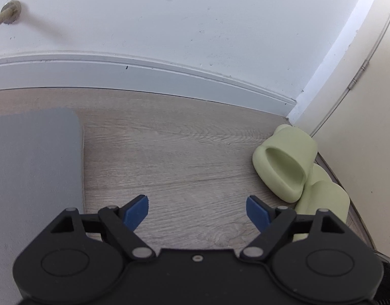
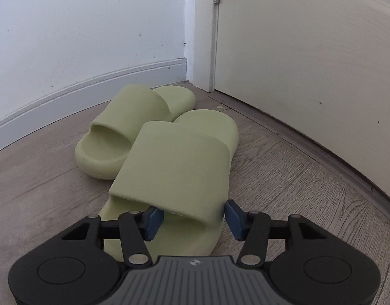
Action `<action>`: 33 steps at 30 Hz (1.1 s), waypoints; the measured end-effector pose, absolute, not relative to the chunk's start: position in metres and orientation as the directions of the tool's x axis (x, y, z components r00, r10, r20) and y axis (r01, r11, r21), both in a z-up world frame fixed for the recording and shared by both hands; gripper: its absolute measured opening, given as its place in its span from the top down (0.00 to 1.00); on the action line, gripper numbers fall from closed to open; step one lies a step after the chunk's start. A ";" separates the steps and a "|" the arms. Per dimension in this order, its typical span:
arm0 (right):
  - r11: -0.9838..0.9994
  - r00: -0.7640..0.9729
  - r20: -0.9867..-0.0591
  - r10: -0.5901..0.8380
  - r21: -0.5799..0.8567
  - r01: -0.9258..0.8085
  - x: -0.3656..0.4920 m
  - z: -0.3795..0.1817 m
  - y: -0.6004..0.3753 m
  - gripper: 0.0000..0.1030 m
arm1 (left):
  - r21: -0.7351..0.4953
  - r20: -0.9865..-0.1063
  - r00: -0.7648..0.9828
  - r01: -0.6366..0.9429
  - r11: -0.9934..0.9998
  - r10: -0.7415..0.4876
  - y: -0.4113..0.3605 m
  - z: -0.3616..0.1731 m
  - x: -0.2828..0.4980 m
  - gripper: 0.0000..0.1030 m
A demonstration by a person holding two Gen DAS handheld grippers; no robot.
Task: Organize scattered shoes
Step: 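Push the green slides side by side against the wall with the right tool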
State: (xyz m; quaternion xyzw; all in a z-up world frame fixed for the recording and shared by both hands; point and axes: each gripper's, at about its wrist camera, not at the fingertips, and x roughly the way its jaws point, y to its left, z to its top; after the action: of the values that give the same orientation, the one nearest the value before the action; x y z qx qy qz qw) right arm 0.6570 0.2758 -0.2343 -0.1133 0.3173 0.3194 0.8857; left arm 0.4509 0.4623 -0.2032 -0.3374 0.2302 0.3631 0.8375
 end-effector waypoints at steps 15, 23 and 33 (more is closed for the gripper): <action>0.878 0.597 -0.673 0.437 0.172 -0.447 0.700 -0.224 0.379 0.45 | -0.397 -0.641 0.626 -0.766 0.505 0.445 0.464 -0.209 0.452 0.18; 0.871 0.617 -0.653 0.439 0.141 -0.471 0.719 -0.228 0.407 0.40 | -0.425 -0.650 0.623 -0.773 0.471 0.436 0.470 -0.215 0.448 0.18; 0.740 0.581 -0.506 0.637 0.191 -0.645 0.681 -0.207 0.308 0.05 | -0.365 -0.635 0.619 -0.768 0.527 0.462 0.460 -0.224 0.457 0.15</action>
State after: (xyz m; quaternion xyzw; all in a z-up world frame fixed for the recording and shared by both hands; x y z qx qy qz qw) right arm 0.6806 0.3085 -0.2072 -0.0067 0.2818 0.3604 0.8892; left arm 0.4568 0.4599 -0.2240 -0.3209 0.2382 0.3656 0.8406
